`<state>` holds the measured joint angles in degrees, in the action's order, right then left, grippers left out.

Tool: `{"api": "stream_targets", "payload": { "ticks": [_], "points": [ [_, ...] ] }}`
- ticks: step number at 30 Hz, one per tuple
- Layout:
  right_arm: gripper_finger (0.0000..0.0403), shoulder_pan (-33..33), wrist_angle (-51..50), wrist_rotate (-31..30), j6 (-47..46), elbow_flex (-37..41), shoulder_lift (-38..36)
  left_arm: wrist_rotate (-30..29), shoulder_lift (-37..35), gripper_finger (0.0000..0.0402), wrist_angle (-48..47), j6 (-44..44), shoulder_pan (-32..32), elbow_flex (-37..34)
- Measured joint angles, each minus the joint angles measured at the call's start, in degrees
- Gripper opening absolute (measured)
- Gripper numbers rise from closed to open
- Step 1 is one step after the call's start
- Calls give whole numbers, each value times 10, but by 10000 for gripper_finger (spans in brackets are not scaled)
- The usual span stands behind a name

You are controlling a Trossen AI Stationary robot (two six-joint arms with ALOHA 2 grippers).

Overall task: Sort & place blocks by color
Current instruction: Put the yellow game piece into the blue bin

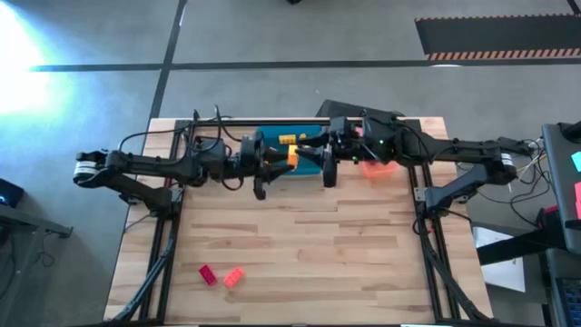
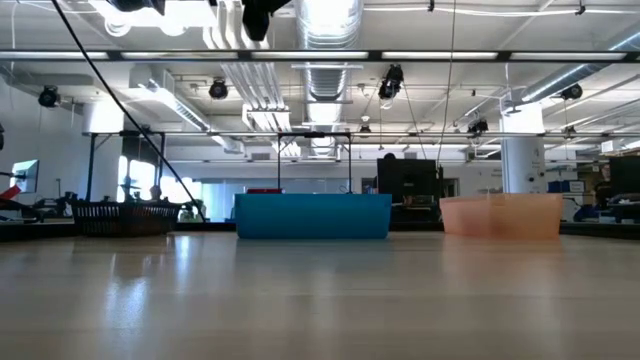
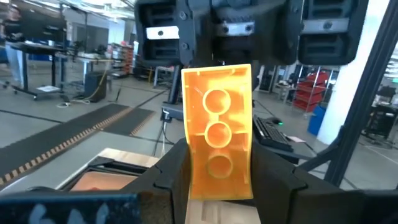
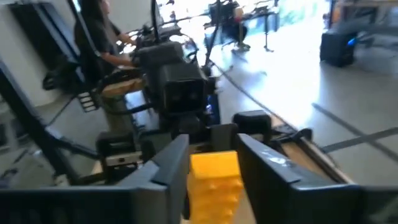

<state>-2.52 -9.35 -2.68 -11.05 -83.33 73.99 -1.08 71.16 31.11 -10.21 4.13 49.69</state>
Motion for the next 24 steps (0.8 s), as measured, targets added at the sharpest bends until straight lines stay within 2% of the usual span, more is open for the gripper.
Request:
{"api": "stream_targets", "payload": {
  "ticks": [4,7,13,18,24],
  "points": [
    [188,1,-26,28,-11,-27,9,2,0,114,0,-1,-5,-2],
    [230,1,-34,27,-17,-27,11,8,0,114,10,-1,-5,-2],
    [289,1,-37,26,-19,-24,37,11,0,114,34,-1,-7,-2],
    [302,1,-13,27,-6,-24,64,15,1,114,44,-1,-9,-3],
    [276,0,16,27,11,-24,66,15,1,114,44,0,-9,-4]
  ]
}}
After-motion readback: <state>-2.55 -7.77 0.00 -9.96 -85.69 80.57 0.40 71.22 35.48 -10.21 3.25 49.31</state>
